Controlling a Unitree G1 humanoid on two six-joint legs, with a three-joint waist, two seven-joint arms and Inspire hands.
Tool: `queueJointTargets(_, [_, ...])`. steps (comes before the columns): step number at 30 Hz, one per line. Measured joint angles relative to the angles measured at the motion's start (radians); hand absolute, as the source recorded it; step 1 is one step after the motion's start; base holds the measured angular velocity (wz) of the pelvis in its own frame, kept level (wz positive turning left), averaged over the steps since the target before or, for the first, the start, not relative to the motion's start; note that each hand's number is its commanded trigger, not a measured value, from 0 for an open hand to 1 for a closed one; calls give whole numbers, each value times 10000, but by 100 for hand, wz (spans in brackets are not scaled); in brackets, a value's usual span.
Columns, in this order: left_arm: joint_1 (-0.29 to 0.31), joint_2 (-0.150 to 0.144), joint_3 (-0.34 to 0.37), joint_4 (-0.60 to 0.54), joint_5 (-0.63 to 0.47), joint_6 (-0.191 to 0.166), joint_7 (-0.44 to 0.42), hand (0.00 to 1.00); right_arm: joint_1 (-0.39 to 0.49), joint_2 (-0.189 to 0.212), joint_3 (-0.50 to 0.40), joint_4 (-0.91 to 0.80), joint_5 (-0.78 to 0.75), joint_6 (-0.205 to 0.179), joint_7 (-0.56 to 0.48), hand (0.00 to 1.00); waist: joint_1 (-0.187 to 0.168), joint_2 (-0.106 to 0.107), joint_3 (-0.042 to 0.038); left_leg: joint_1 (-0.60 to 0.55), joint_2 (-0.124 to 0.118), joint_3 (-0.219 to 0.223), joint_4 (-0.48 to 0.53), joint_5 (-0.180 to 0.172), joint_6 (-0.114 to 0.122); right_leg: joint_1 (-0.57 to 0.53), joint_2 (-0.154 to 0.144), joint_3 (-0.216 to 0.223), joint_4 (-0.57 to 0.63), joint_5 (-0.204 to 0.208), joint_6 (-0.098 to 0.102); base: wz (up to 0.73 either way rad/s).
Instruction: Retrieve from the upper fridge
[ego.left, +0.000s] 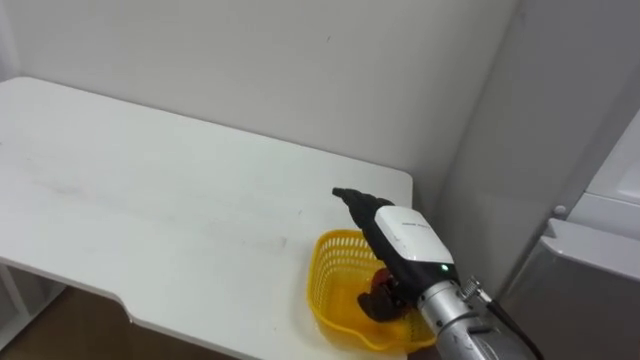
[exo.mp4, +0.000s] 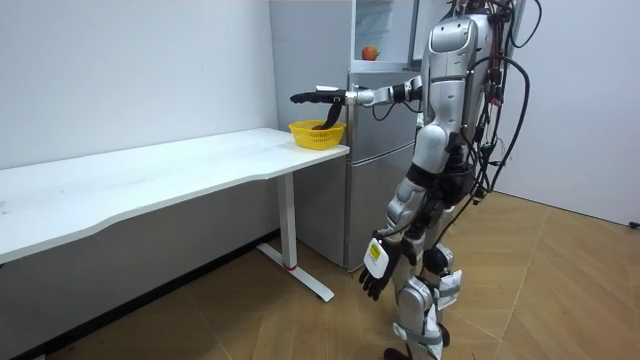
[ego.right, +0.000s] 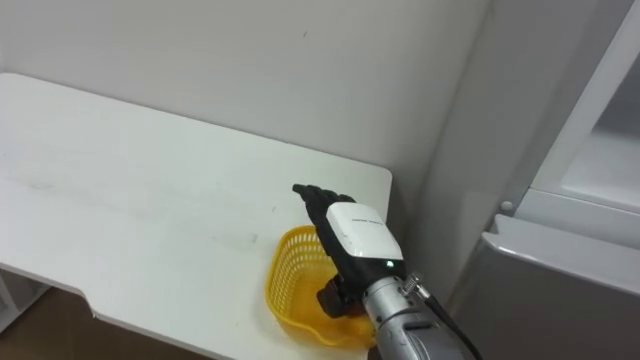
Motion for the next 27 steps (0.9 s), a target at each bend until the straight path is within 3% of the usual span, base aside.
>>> queueJointTargets(13, [6, -31, -84, 17, 0, 145, 61, 0, -1, 23, -3, -193, 269, 45, 2, 0, -21, 89, 39, -31, 2, 16, 15, 1, 0, -46, -10, 2, 11, 0, 0, 0])
queueJointTargets(20, [120, -175, -53, 6, -47, 145, 456, 0, 35, 65, -199, -1943, 1340, 62, -26, 0, -240, 557, -4, -7, 15, 149, 30, 1, 0, -75, 5, 93, 23, 1, 0, -3])
queueJointTargets(23, [165, -267, -51, 9, -21, 135, 715, 0, 560, 60, -518, -3649, 1546, 16, -107, 0, -439, 642, -43, 70, 20, 302, 26, 1, -1, -48, 17, 241, 18, 1, 0, -12])
queueJointTargets(27, [157, -477, 82, 95, -32, 45, 957, 0, 2182, 79, -799, -5684, 1595, -357, -122, 0, -907, 780, -95, 228, 27, 497, -25, 1, 0, 35, 11, 359, 4, 9, 14, -10])
